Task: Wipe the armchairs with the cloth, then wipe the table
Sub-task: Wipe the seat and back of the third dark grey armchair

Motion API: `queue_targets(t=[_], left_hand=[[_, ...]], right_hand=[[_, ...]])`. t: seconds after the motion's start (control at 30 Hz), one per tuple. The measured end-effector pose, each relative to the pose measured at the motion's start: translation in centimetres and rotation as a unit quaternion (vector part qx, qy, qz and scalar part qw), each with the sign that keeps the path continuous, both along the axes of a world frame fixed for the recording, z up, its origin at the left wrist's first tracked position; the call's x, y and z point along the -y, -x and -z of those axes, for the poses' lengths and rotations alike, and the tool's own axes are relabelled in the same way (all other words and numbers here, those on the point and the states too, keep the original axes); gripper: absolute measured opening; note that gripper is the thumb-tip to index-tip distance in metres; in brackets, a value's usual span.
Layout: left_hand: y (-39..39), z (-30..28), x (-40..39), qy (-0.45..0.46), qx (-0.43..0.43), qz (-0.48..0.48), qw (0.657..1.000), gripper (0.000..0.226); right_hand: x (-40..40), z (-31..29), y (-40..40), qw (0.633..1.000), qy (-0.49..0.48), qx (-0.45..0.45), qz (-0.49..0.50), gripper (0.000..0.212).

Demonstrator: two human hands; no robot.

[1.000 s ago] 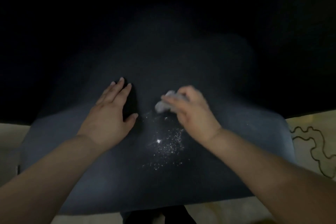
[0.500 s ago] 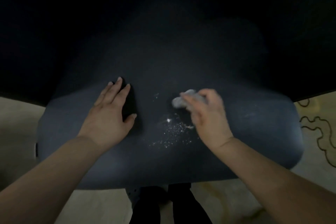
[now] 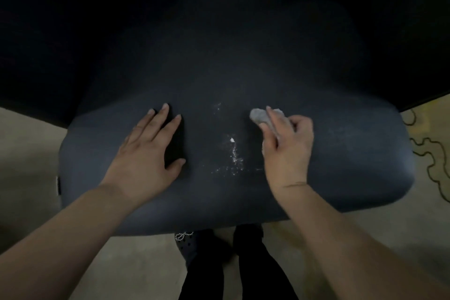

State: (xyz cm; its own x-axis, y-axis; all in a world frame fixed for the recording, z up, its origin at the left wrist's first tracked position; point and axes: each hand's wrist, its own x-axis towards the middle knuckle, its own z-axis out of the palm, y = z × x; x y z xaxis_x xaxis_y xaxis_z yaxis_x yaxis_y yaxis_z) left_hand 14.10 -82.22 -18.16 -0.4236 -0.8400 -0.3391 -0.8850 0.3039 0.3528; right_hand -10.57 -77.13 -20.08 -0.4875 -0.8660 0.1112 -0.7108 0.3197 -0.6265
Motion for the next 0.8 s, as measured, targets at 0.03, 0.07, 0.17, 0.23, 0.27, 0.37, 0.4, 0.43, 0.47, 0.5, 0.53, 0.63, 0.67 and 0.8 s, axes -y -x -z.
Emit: queue_targets(t=[0.03,0.07,0.17,0.23,0.27,0.37,0.4,0.43,0.47,0.5,0.53,0.63,0.67,0.8], left_hand=[[-0.2,0.1,-0.1,0.001,-0.001,0.001,1.000,0.087],[-0.3,0.1,-0.1,0.003,-0.003,0.000,1.000,0.087],[-0.2,0.2,-0.2,0.009,-0.010,-0.002,1.000,0.087],[-0.2,0.3,-0.3,0.013,-0.014,-0.002,1.000,0.087],[-0.2,0.4,-0.3,0.013,-0.015,-0.001,1.000,0.087],[-0.2,0.3,-0.4,0.011,-0.023,-0.005,1.000,0.087],[-0.2,0.4,-0.4,0.011,-0.024,-0.006,1.000,0.087],[-0.2,0.4,-0.4,0.012,-0.024,-0.004,1.000,0.087],[-0.2,0.4,-0.4,0.012,-0.024,0.000,1.000,0.087],[-0.3,0.4,-0.4,0.013,-0.024,0.003,1.000,0.087],[-0.4,0.5,-0.3,0.014,-0.027,0.004,1.000,0.087],[-0.5,0.5,-0.3,0.012,-0.029,0.011,0.999,0.087],[-0.6,0.5,-0.3,0.010,-0.031,0.009,0.999,0.086],[-0.6,0.7,-0.3,0.008,-0.038,0.006,0.999,0.085]], right_hand=[[-0.3,0.0,-0.7,1.000,0.006,-0.002,-0.015,0.036],[-0.8,0.1,-1.9,0.999,0.010,-0.008,-0.047,0.036],[-1.5,0.3,-3.6,0.995,0.017,0.015,-0.102,0.036],[-1.5,0.6,-1.6,0.998,0.030,0.057,-0.008,0.034],[-1.6,0.7,-0.3,0.995,0.029,0.069,0.060,0.033],[-2.3,0.6,-0.2,0.986,0.015,0.095,0.135,0.033],[-2.6,0.7,-1.7,0.991,0.017,0.084,0.101,0.036],[-2.7,0.7,-3.7,0.997,0.014,0.058,0.042,0.039],[-2.7,0.6,-5.5,0.999,0.010,0.049,-0.022,0.043],[-2.4,0.4,-6.8,0.996,0.004,0.056,-0.071,0.044],[-1.7,0.1,-7.2,0.993,0.000,0.068,-0.099,0.044],[2.3,-0.3,-4.7,0.995,0.047,0.059,-0.058,0.040],[4.1,-0.4,-3.2,0.997,0.049,0.037,-0.041,0.038],[8.4,-0.1,-1.8,0.993,0.001,-0.016,-0.118,0.032]])
